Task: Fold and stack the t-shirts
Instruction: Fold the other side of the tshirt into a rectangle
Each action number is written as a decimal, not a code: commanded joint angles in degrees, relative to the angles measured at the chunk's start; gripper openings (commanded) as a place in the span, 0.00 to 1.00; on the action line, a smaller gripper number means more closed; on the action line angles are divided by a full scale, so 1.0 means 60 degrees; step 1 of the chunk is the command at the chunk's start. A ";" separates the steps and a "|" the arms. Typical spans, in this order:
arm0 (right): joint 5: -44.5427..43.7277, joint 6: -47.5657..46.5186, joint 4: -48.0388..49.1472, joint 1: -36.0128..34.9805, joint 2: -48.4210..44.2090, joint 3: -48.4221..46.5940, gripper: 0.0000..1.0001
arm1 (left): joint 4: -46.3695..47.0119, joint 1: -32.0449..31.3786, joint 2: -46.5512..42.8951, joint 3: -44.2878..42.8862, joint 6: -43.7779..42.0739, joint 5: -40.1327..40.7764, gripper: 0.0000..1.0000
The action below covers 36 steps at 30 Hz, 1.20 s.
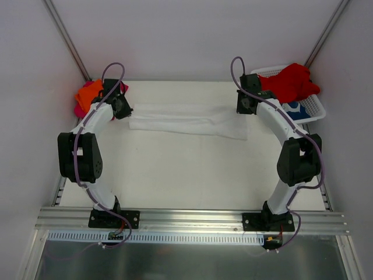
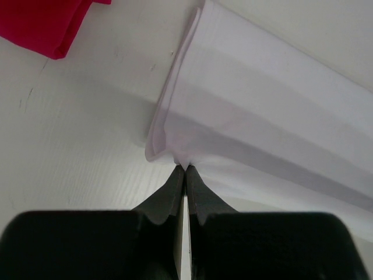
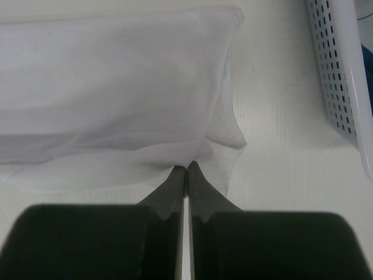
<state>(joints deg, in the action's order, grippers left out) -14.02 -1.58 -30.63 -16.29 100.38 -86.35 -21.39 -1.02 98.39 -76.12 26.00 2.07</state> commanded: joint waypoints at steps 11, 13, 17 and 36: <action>0.0476 -0.0424 -0.0461 0.0489 0.2267 -0.3111 0.00 | -0.0112 0.0111 0.1764 -0.2092 -0.0026 0.0007 0.00; 0.0520 -0.0424 -0.0563 0.0518 0.2488 -0.3347 0.00 | -0.0185 0.0111 0.2042 -0.2443 -0.0041 -0.0007 0.00; 0.0594 -0.0439 -0.0622 0.0665 0.2957 -0.3831 0.00 | -0.0303 0.0111 0.2468 -0.2928 -0.0027 -0.0036 0.00; 0.0916 -0.0468 -0.0900 0.1002 0.4686 -0.5501 0.00 | -0.0508 0.0111 0.3904 -0.4203 -0.0012 -0.0110 0.00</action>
<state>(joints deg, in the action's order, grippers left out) -8.84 -3.53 -35.00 -10.98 127.85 -115.98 -23.44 -1.02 121.08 -98.48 26.00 1.50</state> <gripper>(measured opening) 0.019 0.009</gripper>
